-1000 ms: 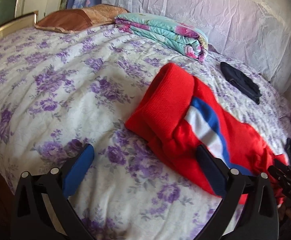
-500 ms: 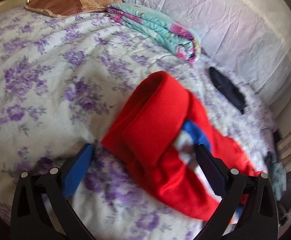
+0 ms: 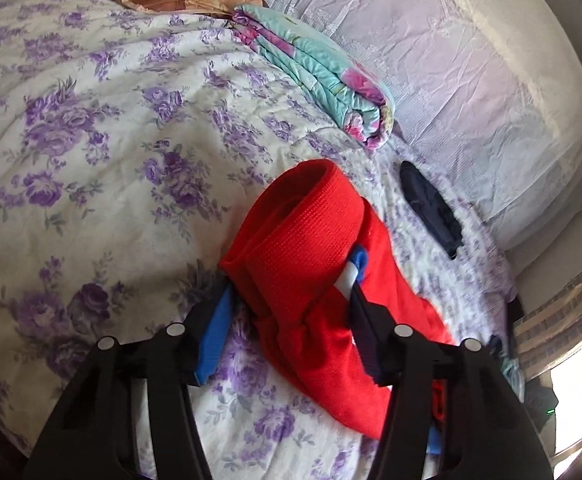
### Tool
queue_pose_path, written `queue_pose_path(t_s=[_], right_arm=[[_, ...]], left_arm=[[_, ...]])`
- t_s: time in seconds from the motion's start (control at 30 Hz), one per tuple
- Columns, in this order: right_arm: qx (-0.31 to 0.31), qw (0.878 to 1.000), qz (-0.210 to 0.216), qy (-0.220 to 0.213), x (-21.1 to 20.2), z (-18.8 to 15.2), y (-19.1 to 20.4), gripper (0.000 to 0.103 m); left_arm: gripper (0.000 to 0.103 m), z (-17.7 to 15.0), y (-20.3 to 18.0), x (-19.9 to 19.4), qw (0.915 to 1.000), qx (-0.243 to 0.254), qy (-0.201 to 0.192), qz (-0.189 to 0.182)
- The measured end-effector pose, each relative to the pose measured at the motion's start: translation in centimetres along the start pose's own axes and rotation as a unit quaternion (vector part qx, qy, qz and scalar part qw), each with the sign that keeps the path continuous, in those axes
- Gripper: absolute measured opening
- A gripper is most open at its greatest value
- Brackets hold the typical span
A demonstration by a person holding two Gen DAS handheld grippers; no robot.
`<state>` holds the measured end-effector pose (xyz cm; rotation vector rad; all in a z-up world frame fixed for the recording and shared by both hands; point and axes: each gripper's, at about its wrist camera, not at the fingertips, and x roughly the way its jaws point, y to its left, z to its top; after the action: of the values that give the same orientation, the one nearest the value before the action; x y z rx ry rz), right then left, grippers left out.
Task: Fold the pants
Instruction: 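Grasp the folded red bundle with the left tool and lift it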
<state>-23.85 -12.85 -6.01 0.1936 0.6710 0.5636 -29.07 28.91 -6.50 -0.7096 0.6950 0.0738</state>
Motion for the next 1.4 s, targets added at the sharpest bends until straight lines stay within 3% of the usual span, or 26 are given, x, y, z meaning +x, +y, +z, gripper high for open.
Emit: queue_pose_path(t_s=[0.07,0.17,0.27,0.3,0.37,0.47,0.67,0.7,0.8,0.87,1.03,1.17,1.3,1.4], right_arm=[[-0.014,1.000,-0.023,0.007,0.3,0.1,0.5,0.094],[-0.032,0.996,-0.061,0.059,2.4,-0.1,1.0,0.097],[-0.066,0.991,-0.086,0.078,3.3,-0.2,2.2,0.100],[-0.070,0.991,-0.089,0.078,3.3,-0.3,2.3,0.100],[-0.061,0.992,-0.080,0.076,3.1,-0.4,1.9,0.100],[-0.050,0.994,-0.067,0.064,2.6,-0.4,1.4,0.100],[-0.036,0.998,-0.043,-0.020,-1.6,-0.3,1.1,0.100],[-0.045,0.997,-0.056,-0.013,-1.7,-0.3,1.1,0.100],[-0.092,0.984,-0.129,0.080,0.8,-1.2,1.0,0.100],[-0.106,0.982,-0.133,0.085,1.1,-1.4,1.2,0.100],[-0.080,0.992,-0.090,0.022,-2.2,-0.6,-0.2,0.100],[-0.038,0.992,-0.115,-0.024,-5.3,-0.3,-3.4,0.100],[0.059,0.989,-0.126,-0.043,-7.9,-1.2,-8.9,0.100],[0.135,0.985,-0.100,-0.039,-8.2,-2.3,-12.2,0.100]], left_arm=[[0.065,-0.2,0.0,0.5,0.9999,-0.001,0.005,0.010],[0.081,-0.7,-1.1,1.1,0.9993,0.023,-0.005,0.030],[0.088,-1.5,-3.4,2.4,0.9938,0.075,-0.009,0.081],[0.086,-1.7,-4.0,2.7,0.9921,0.085,-0.013,0.092],[0.062,-1.6,-3.8,2.3,0.9941,0.072,-0.020,0.079],[0.033,-1.2,-2.6,1.7,0.9990,0.041,-0.007,0.015],[0.027,-1.6,-4.9,0.0,0.9960,0.081,-0.031,0.020],[0.026,-1.7,-5.7,-0.5,0.9943,0.096,-0.038,0.027],[0.026,-2.0,-7.7,-1.5,0.9886,0.132,-0.057,0.045],[0.026,-2.2,-9.0,-2.0,0.9849,0.150,-0.068,0.053],[0.026,-3.6,-13.9,-3.8,0.9633,0.237,-0.101,0.074],[0.026,-5.4,-18.5,-4.8,0.9397,0.312,-0.118,0.074],[0.026,-8.7,-23.9,-4.5,0.9068,0.395,-0.132,0.064],[0.026,-12.1,-27.1,-2.9,0.8809,0.452,-0.127,0.058]])
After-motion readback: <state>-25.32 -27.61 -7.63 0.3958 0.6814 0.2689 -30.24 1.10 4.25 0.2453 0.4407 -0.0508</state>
